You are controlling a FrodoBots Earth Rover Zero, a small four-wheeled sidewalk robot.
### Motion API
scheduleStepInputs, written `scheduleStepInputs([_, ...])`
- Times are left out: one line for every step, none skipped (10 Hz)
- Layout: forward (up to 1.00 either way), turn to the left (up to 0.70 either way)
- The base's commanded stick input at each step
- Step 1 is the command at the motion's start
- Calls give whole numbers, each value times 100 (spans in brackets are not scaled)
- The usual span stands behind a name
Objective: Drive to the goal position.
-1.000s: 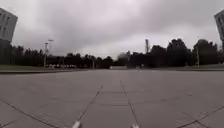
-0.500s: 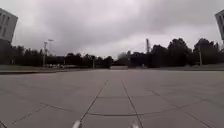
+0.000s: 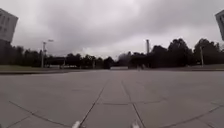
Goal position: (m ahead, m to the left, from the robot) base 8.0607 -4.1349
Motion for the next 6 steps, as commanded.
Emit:
scheduleStepInputs([70, 0])
scheduleStepInputs([70, 0])
scheduleStepInputs([70, 0])
scheduleStepInputs([70, 0])
scheduleStepInputs([70, 0])
scheduleStepInputs([70, 0])
